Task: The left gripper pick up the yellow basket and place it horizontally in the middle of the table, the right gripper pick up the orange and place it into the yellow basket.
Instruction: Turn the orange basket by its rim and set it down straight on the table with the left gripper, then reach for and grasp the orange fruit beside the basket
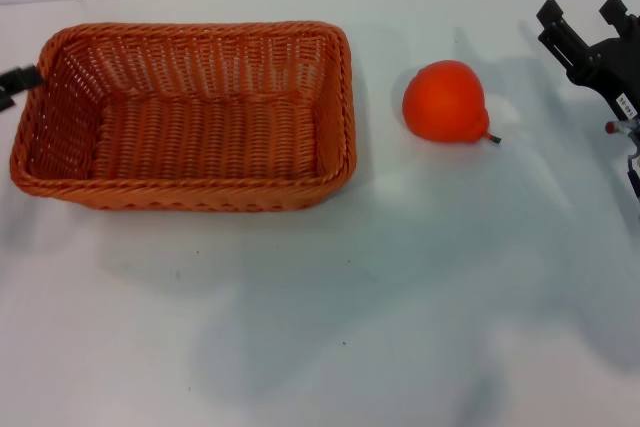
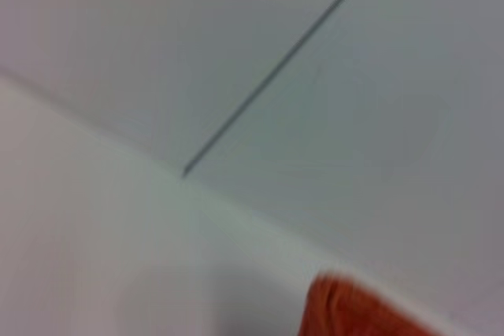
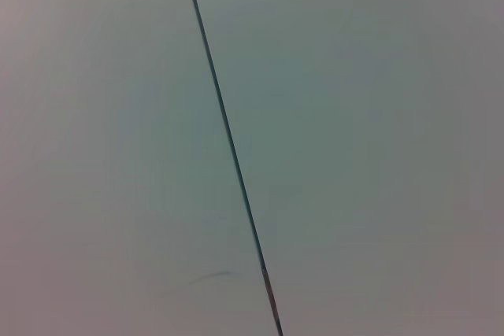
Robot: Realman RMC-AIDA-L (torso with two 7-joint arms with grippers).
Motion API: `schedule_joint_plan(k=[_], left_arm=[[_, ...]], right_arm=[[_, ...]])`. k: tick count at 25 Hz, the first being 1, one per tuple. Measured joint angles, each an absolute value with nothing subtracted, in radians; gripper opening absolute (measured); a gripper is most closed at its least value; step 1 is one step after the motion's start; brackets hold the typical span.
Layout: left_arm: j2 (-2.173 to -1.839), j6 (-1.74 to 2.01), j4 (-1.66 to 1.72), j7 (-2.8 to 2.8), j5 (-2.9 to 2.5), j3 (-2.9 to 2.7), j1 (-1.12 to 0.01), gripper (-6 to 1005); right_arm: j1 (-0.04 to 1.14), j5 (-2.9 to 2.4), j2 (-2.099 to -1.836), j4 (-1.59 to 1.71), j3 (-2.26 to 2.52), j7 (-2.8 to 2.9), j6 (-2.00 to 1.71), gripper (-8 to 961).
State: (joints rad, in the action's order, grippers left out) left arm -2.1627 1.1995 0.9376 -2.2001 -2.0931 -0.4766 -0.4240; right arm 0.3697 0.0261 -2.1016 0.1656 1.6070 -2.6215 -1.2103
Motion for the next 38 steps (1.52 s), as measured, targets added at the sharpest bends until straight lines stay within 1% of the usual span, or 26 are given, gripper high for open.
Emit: schedule_joint_plan(k=[5,11,16,24,32,38], left_arm=[[-2.161,1.190,0.942,-2.074,-1.920,-0.468,-0.397,613],[-2.161,1.198,0.921,-1.887,-1.698,-0.435,-0.379,872],[-2.163,1.211,0.867,-1.771,-1.582,-0.432,-0.371,919],[-2.161,1.252,0.766,-1.569,-1.402,-0.423,-0.358,915],[-2.162,1.261,0.710,-1.496,-1.330,-0.422,-0.356,915],[-2.162,1.266,0.693,-1.472,-1.310,-0.422,-0.356,916]], right_arm=[[0.371,0.026,-2.102,0.166,1.617,-2.619,-1.210,950],[0.387,0.025,-2.102,0.168,1.684,-2.597,-1.203,950],[0.410,-0.048,-2.102,0.174,1.716,-2.546,-1.129,950],[0.430,-0.129,-2.103,0.176,1.720,-2.502,-1.044,949],[0.471,-0.130,-2.100,0.177,1.721,-2.500,-0.926,950],[0.507,-0.163,-2.104,0.177,1.724,-2.496,-0.859,949]])
